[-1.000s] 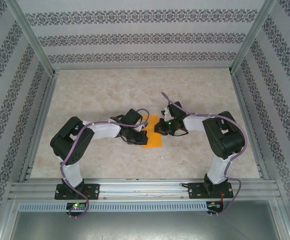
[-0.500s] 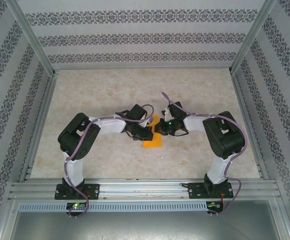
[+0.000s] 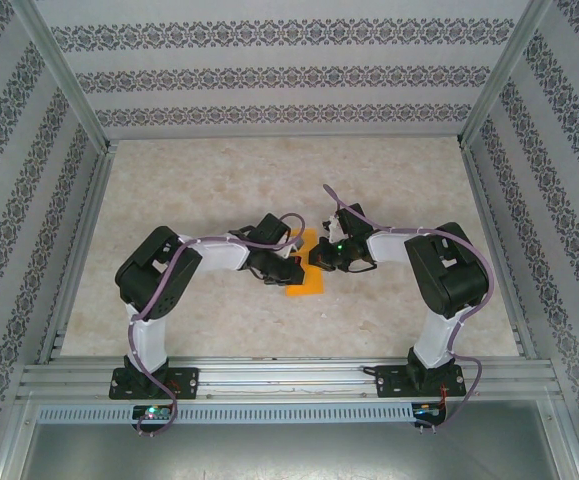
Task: Fold a paper plane with a square sheet of paper (fold left side to right side)
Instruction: Fold the triangle a second time at the center of the table.
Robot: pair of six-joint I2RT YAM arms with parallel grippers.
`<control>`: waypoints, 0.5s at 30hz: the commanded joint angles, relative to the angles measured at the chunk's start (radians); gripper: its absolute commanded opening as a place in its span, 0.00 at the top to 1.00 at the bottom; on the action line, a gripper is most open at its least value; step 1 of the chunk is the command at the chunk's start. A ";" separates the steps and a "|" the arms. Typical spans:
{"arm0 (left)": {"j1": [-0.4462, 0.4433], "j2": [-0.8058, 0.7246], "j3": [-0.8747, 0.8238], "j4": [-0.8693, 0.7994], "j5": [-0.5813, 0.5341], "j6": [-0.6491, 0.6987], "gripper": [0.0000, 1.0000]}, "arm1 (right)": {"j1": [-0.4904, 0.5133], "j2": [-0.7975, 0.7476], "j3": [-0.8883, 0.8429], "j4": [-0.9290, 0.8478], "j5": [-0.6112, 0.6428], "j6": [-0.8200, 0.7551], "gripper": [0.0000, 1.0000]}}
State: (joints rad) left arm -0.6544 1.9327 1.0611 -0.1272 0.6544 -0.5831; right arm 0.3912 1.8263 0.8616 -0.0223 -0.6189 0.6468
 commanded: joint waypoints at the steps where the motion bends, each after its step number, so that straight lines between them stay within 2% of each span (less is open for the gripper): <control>1: 0.002 -0.022 -0.061 -0.042 0.014 -0.019 0.99 | -0.012 0.060 -0.023 -0.112 0.073 -0.036 1.00; 15: 0.002 -0.064 -0.138 -0.050 0.007 -0.006 0.99 | -0.023 0.065 -0.025 -0.132 0.079 -0.047 1.00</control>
State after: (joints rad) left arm -0.6544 1.8763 0.9661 -0.0689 0.6552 -0.5888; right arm 0.3813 1.8359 0.8696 -0.0338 -0.6411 0.6235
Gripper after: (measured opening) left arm 0.055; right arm 0.046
